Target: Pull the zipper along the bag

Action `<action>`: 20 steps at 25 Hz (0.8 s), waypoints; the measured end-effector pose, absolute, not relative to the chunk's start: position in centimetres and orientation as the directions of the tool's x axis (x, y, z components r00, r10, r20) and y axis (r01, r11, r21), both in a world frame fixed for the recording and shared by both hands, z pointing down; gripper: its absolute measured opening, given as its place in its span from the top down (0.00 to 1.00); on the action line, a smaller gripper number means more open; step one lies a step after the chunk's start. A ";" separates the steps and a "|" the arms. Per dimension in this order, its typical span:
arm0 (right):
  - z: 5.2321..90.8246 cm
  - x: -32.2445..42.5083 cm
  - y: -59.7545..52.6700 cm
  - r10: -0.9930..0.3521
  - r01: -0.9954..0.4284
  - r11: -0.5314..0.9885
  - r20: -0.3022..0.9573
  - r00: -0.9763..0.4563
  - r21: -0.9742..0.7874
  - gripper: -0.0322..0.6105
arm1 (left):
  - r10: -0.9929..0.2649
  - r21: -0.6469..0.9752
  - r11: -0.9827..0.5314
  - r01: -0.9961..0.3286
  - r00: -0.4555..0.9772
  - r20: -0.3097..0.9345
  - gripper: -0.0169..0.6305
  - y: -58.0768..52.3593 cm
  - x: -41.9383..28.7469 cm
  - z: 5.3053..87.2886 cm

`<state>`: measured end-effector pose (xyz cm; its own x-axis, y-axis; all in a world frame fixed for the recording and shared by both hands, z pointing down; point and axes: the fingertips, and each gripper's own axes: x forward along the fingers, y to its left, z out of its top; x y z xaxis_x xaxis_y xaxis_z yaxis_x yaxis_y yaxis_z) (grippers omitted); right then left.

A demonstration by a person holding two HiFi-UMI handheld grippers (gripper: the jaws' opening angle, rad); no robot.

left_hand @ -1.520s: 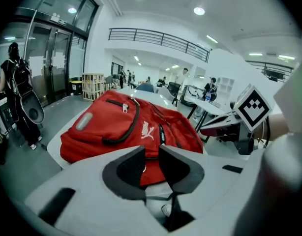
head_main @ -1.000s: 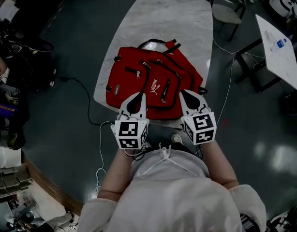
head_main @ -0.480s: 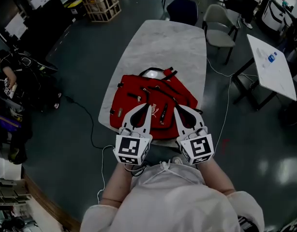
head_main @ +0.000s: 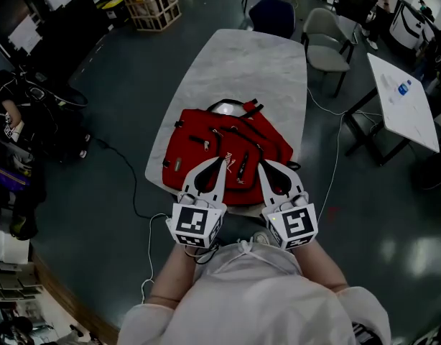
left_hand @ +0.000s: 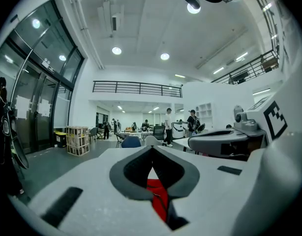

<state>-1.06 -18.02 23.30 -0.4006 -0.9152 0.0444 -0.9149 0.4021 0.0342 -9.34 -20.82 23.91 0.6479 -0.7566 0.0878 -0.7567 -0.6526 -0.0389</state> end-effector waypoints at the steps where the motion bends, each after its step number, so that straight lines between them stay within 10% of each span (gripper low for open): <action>1: 23.2 -1.3 -17.9 -0.914 -0.913 0.405 0.043 -0.403 0.046 0.91 | -0.756 -0.037 -0.653 -0.757 0.648 0.091 0.95 -20.8 -9.3 24.0; 20: 24.6 -1.6 -18.2 -0.906 -0.906 0.420 0.085 -0.416 0.044 0.91 | -0.739 -0.024 -0.670 -0.742 0.664 0.111 0.95 -20.5 -8.5 24.6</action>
